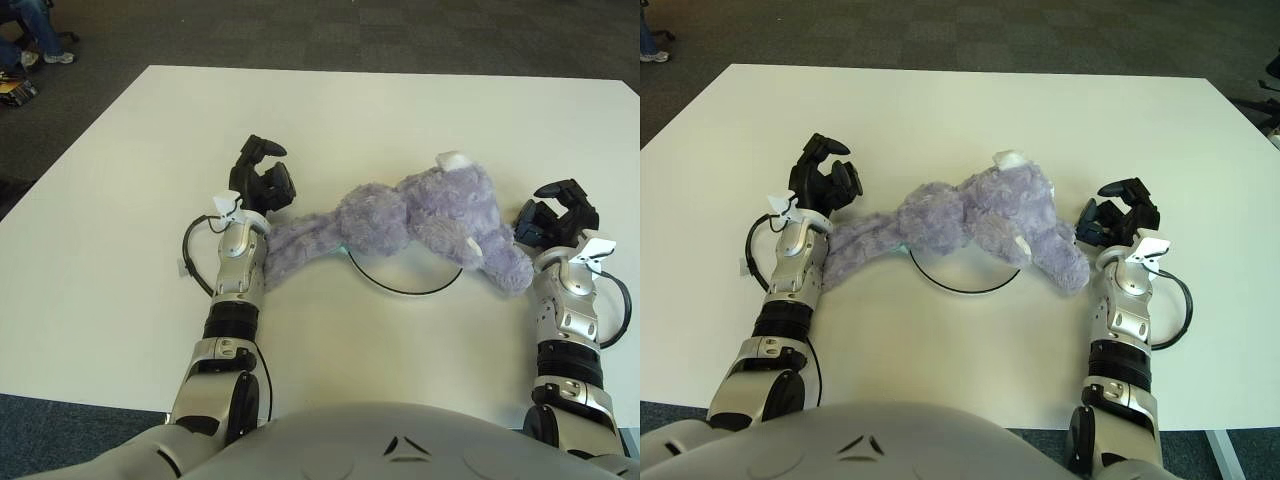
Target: Put the doll into the plate.
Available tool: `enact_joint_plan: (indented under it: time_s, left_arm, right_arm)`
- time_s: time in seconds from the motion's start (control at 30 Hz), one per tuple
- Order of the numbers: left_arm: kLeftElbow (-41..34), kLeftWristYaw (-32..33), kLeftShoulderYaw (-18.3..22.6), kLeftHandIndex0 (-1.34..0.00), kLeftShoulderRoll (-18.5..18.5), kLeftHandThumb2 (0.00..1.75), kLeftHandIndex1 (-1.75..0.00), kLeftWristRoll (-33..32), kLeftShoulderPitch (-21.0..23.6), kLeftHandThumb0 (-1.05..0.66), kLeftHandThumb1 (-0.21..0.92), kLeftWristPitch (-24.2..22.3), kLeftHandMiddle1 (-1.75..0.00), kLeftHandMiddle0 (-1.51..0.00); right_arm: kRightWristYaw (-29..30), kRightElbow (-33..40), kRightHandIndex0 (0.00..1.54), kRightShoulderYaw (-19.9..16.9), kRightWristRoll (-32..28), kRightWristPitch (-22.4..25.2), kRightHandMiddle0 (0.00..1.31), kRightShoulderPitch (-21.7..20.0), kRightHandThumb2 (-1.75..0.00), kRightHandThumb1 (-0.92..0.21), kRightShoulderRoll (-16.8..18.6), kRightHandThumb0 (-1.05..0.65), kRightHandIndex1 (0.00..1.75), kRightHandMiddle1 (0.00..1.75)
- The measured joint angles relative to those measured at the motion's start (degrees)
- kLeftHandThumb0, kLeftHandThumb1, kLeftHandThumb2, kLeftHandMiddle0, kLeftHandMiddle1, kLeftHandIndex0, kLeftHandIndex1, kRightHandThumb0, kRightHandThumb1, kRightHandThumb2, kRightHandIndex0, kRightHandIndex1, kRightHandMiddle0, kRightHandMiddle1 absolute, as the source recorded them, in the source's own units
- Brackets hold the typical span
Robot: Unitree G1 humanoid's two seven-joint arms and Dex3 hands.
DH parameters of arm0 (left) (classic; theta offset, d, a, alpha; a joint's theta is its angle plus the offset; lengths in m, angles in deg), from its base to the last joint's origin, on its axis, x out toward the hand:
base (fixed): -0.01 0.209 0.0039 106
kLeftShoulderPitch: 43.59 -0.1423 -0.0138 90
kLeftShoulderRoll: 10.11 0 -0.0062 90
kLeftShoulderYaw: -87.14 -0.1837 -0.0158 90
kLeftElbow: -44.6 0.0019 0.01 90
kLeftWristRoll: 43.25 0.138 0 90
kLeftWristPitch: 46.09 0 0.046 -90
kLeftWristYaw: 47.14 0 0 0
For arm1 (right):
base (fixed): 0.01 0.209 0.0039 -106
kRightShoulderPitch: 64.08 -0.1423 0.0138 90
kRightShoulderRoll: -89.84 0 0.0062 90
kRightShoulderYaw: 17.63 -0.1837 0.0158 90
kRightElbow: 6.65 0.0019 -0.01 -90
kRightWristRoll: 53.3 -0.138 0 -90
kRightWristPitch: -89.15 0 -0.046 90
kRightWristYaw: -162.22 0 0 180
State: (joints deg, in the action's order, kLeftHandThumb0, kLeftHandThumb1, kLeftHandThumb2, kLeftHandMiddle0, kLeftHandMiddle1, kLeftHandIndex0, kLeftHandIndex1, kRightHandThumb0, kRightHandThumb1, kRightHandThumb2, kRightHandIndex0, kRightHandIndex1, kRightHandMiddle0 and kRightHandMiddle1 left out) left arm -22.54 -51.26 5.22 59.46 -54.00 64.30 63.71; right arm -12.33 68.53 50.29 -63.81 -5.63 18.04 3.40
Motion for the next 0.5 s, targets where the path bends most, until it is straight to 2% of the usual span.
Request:
enact_joint_plan:
  time_s: [0.5]
  left_arm:
    - [0.77, 0.19, 0.03, -0.50, -0.15, 1.15, -1.75, -0.01, 0.20, -0.44, 0.45, 0.70, -1.75, -1.18]
  right_arm:
    - [-0.35, 1.04, 0.86, 0.52, 0.09, 1.98, 0.58, 0.11, -1.62, -0.04, -0.27, 0.00, 1.67, 1.75]
